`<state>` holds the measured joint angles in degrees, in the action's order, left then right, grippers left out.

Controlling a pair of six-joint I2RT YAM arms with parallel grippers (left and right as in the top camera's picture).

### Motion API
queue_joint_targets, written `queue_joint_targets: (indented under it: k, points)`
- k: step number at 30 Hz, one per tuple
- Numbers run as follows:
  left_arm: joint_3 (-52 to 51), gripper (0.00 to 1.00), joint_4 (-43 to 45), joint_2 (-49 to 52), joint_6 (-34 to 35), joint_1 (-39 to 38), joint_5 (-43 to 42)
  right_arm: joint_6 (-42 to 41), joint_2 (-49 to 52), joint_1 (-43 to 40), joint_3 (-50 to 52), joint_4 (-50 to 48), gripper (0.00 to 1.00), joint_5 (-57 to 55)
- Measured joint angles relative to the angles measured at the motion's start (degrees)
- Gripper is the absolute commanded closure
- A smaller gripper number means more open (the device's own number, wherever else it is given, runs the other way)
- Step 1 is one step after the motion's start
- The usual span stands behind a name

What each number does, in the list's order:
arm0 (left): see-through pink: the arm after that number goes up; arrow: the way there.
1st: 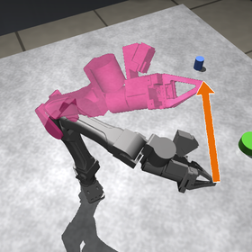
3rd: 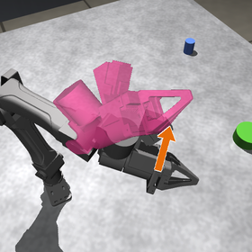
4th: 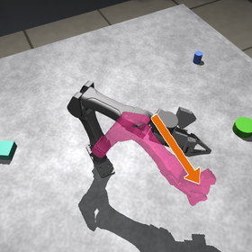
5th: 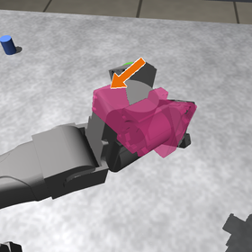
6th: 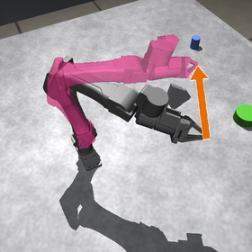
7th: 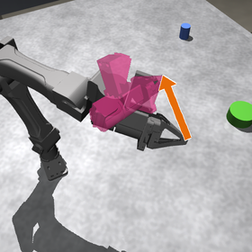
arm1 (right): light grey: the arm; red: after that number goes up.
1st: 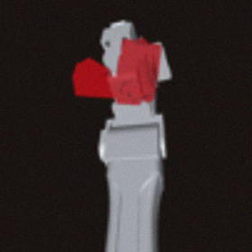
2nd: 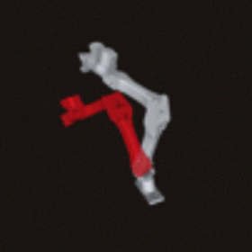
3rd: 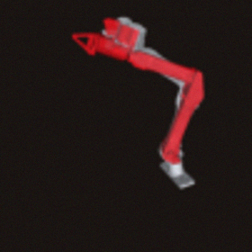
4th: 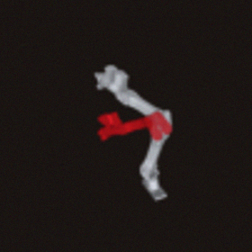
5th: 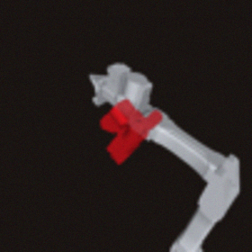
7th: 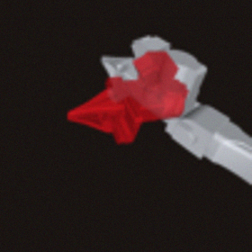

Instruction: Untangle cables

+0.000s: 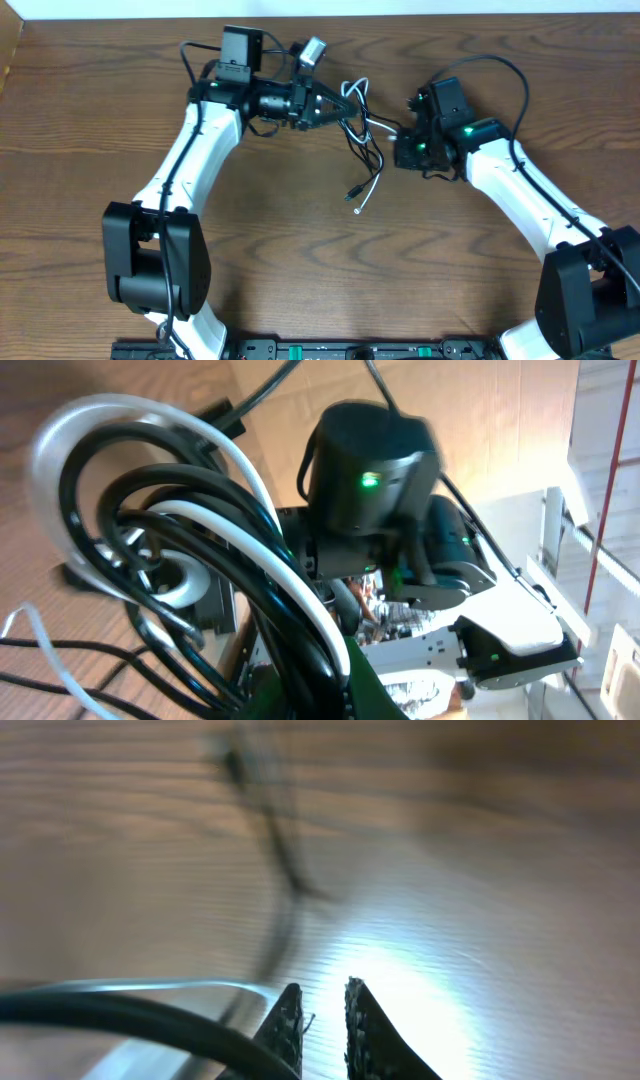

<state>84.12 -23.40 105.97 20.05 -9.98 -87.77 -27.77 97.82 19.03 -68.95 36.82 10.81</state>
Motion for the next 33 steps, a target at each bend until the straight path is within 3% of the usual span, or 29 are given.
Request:
queue_joint_targets:
  k: [6, 10, 11, 14, 16, 24, 33]
  points:
    - [0.0, 0.93, -0.3, 0.0, 1.4, 4.2, 0.9, -2.3, -0.2, -5.4, -0.8, 4.8, 0.85, -5.8]
    - [0.0, 0.93, -0.3, 0.0, 1.6, 4.2, 1.0, 1.7, -0.5, -8.3, -0.8, 3.5, 0.78, -1.4]
    - [0.0, 0.93, -0.2, 0.0, 1.6, 4.2, 1.0, 3.8, -0.5, -9.2, -0.8, 2.7, 0.74, 1.2]
    - [0.0, 0.93, -0.2, 0.0, 1.6, 4.9, 0.8, 8.3, -0.5, -10.6, -0.8, 1.8, 0.35, 7.2]
    - [0.0, 0.93, -0.2, 0.0, 1.6, 5.8, 0.6, 12.3, -0.6, -11.1, -1.3, 1.7, 0.27, 12.5]
    - [0.0, 0.93, -0.1, 0.0, 1.6, 5.6, 0.6, 14.8, -7.2, -10.9, -5.0, -1.3, 0.28, 25.5]
    - [0.0, 0.93, 0.0, 0.0, 1.6, 1.6, 0.6, 14.8, -7.2, -8.6, -5.0, -6.1, 0.26, 28.2]
